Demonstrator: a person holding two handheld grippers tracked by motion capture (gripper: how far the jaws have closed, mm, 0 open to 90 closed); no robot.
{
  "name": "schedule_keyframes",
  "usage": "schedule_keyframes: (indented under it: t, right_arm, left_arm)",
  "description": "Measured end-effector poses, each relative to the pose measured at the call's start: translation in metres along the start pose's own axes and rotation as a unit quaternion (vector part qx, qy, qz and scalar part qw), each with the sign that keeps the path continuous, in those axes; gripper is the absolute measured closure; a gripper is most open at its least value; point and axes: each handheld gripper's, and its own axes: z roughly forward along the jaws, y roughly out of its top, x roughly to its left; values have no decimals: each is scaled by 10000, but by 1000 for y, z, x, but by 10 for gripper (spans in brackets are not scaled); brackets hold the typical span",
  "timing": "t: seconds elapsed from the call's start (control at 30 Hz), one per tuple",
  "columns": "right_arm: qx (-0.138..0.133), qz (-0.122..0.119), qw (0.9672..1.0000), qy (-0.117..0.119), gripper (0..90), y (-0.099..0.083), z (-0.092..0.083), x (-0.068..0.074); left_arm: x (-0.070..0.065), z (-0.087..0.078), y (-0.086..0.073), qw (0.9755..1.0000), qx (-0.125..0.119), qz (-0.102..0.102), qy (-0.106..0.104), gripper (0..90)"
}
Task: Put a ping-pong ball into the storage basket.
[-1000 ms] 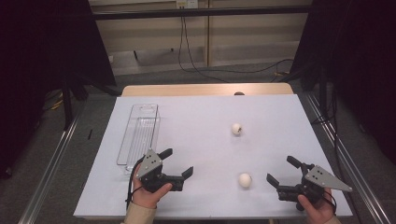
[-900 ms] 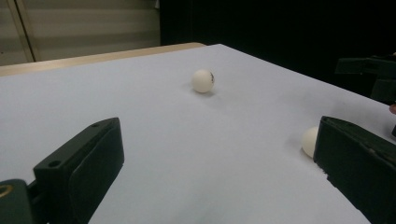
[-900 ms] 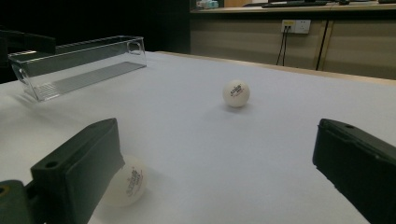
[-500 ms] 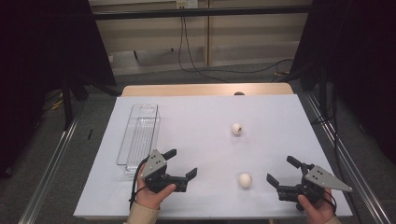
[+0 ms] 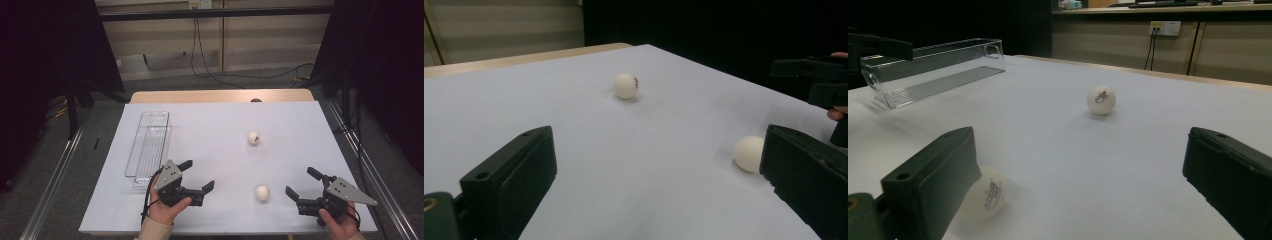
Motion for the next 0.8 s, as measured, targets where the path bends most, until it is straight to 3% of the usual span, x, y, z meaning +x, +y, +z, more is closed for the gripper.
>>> schedule_keyframes:
  t: [0.8]
  right_arm:
    - [-12, -12, 10000, 1, 6, 0, 0, 1]
  left_arm:
    - [-10, 15, -1, 9998, 156, 46, -141, 18]
